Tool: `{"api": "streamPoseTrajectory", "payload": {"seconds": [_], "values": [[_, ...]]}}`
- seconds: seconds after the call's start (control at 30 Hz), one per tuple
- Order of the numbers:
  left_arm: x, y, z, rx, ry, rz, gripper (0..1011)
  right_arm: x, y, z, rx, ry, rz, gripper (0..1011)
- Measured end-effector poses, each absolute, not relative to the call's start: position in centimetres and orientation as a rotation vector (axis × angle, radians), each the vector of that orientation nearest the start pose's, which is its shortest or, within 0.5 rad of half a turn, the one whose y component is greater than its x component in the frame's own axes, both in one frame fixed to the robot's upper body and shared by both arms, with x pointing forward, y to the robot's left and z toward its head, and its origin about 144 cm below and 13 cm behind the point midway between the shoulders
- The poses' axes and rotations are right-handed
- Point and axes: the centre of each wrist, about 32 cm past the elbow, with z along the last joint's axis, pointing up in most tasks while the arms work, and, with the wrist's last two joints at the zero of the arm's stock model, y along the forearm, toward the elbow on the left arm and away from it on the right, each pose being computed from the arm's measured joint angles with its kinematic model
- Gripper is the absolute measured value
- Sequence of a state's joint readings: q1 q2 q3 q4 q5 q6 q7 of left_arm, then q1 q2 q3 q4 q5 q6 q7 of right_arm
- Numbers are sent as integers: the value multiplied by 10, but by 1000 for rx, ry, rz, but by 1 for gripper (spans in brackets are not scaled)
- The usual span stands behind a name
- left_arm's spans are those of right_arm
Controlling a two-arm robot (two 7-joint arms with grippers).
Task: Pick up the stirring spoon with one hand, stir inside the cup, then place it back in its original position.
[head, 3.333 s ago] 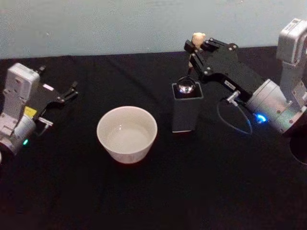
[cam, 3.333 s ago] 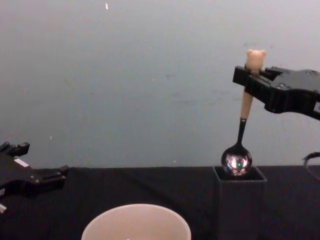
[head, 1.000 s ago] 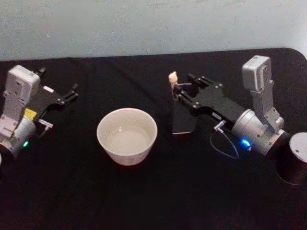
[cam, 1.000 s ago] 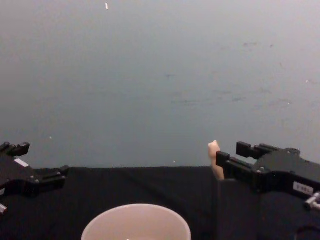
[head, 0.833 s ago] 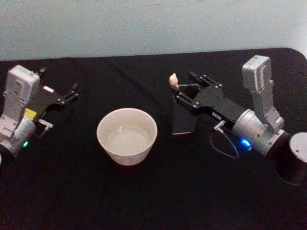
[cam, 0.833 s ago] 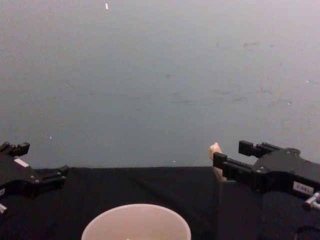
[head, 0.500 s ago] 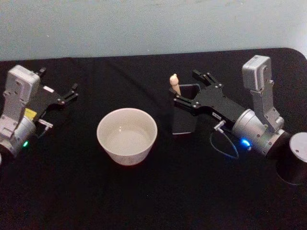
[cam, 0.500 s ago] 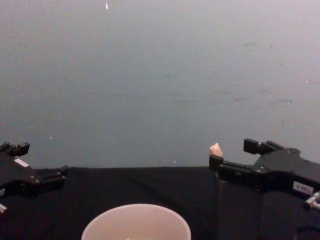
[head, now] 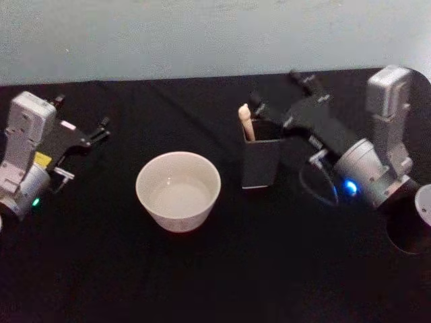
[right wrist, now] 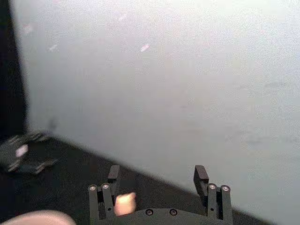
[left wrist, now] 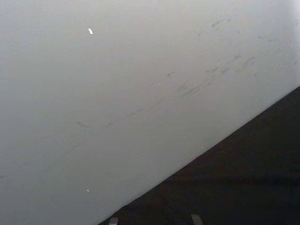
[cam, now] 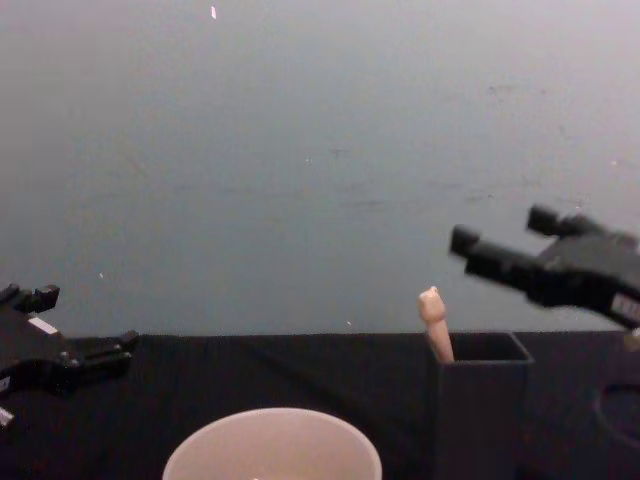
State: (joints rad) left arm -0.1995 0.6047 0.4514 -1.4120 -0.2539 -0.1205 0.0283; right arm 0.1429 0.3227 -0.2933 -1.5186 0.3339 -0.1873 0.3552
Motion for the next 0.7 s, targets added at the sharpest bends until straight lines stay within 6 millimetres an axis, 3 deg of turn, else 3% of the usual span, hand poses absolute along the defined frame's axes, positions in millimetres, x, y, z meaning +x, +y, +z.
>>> {"api": "streamPoseTrajectory", "payload": {"seconds": [0.2,0.33,0.7], "values": [[489,310,1140,304,-285,1248,1001,488,-237,1158,134,-192,-1129,1002],[489,310,1140,304,-285,1248,1001,488,-237,1147,38,-158,-1239,1003],[489,310,1140,304,-285,1248,1001,491,-238,1130,-136,-79,-1249,1003]]}}
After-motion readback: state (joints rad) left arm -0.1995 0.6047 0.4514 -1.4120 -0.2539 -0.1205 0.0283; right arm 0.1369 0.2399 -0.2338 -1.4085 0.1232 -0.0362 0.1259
